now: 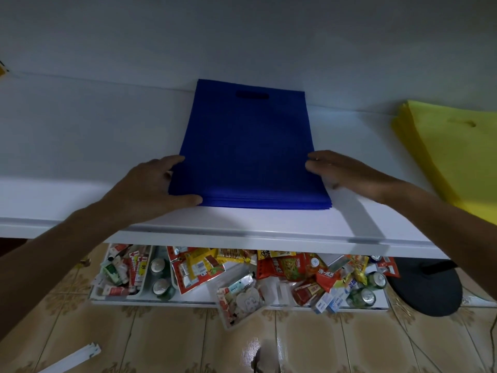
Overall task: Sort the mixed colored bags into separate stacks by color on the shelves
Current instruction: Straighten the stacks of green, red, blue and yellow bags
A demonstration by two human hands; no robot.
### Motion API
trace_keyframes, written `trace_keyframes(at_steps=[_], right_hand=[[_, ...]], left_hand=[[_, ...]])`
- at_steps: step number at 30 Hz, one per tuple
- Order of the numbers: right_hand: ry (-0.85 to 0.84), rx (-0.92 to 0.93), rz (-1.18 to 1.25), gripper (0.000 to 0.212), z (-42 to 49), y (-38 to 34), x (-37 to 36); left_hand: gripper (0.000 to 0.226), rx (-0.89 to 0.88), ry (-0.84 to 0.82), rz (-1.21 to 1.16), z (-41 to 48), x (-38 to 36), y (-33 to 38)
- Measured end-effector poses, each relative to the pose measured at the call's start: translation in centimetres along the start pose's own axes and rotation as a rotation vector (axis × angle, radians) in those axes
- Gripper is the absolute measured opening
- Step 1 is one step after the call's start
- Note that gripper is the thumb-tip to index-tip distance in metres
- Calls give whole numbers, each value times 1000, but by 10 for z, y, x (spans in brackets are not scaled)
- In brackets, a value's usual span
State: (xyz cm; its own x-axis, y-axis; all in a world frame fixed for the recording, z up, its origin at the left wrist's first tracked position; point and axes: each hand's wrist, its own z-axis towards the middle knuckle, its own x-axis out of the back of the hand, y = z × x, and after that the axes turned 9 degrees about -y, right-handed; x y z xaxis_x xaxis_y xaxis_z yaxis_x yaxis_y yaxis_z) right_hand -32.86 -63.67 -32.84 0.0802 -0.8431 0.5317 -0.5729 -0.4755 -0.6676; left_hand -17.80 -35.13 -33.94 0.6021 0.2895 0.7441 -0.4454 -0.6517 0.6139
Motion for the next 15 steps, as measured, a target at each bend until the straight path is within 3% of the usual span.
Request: trace_keyframes(at_steps=[4, 6, 11, 15], right_hand=[[248, -8, 54, 72, 38, 1, 19], [256, -23, 72, 78, 55, -9, 25], [186, -56, 75, 74, 80, -30, 21], [242, -71, 57, 66, 80, -27, 19]], left_hand=[[61, 51, 86, -206, 16, 1, 4], [58, 59, 79, -302, 28, 0, 10], [78, 105, 34, -308, 45, 0, 12], [68, 119, 52, -250, 48, 5, 4]])
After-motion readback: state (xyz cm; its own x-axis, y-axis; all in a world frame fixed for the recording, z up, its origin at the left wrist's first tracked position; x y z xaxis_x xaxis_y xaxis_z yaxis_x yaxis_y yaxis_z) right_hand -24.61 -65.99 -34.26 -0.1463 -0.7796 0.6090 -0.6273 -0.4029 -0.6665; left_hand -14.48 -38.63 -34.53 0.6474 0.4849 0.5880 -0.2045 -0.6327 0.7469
